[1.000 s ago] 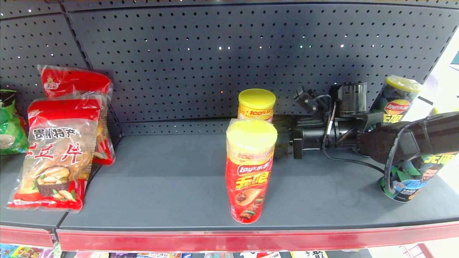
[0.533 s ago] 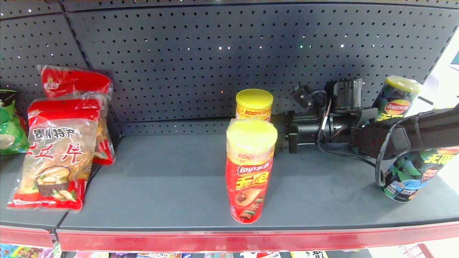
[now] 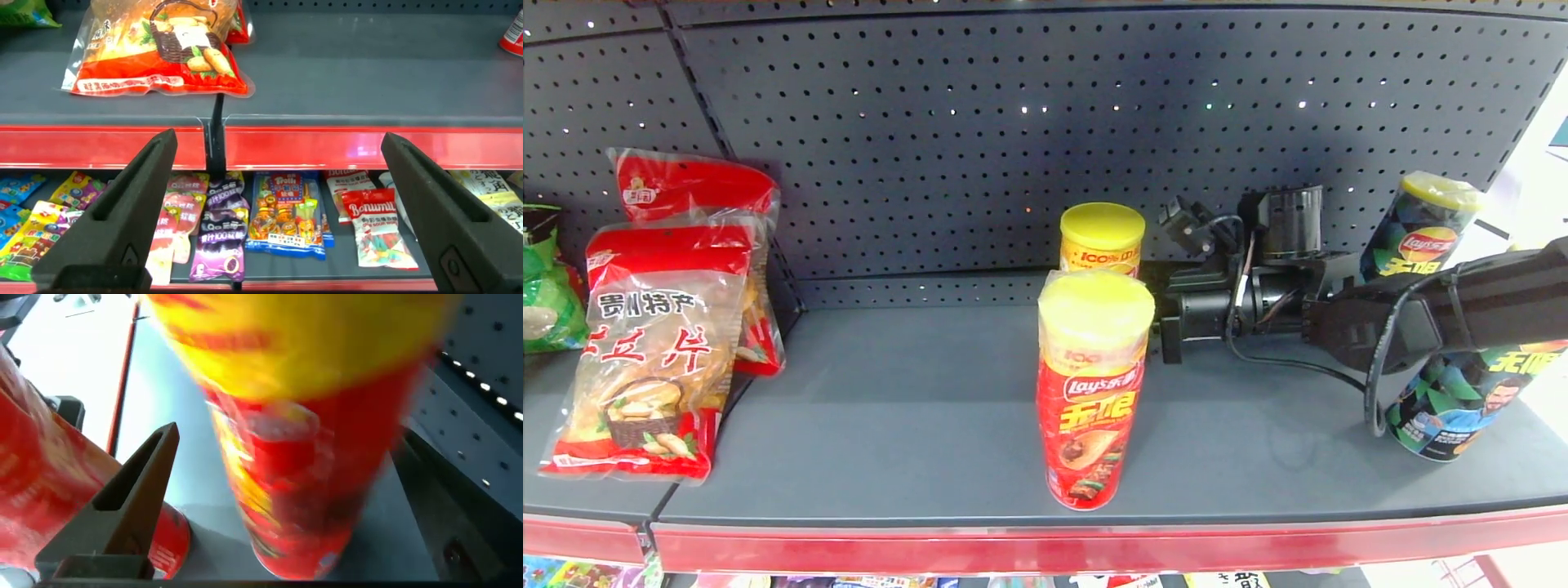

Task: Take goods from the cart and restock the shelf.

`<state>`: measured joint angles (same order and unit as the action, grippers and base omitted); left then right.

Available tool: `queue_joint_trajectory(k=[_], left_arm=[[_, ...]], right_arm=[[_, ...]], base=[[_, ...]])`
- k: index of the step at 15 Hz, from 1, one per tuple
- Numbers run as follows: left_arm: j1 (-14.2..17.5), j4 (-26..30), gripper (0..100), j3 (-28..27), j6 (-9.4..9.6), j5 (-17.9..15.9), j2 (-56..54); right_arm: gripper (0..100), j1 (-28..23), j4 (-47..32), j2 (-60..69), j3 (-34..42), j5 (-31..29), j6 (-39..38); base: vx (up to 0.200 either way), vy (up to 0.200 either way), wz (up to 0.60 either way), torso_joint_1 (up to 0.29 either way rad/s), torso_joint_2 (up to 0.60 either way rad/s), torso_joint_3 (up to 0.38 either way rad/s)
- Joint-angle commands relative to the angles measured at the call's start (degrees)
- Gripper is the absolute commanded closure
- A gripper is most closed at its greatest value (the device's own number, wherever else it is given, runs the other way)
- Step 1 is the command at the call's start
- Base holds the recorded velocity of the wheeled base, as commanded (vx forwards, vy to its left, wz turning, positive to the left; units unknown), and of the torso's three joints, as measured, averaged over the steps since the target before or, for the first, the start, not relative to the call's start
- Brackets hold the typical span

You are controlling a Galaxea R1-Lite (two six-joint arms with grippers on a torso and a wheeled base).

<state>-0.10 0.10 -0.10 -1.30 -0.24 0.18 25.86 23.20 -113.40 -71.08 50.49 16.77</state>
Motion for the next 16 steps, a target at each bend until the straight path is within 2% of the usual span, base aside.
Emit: queue_joint_trajectory(k=[1,6,12,16], left_arm=[[0.01,-0.01,0,0.01,-0.01,-0.02,0.08],[0.01,-0.01,0,0.01,-0.01,-0.02,0.08],[0.01,-0.01,0,0.01,-0.01,-0.02,0.08],[0.01,-0.01,0,0.01,-0.01,-0.02,0.08]], right_arm=[[0,0.16,0.00,-0.33,-0.02,-0.22,0.01],[0,-2.74,0.09,0.19,0.07,0.31,0.19],[0,1.92,0.00,0.19,0.24,0.22,0.19],[0,3.06,-0.08,0.11,0.16,0.13,0.10]], base=[[0.000,0.000,0.00,0.000,0.00,0.000],[0.000,0.000,0.00,0.000,0.00,0.000],[0.000,0.000,0.00,0.000,0.00,0.000],[0.000,0.000,0.00,0.000,0.00,0.000]])
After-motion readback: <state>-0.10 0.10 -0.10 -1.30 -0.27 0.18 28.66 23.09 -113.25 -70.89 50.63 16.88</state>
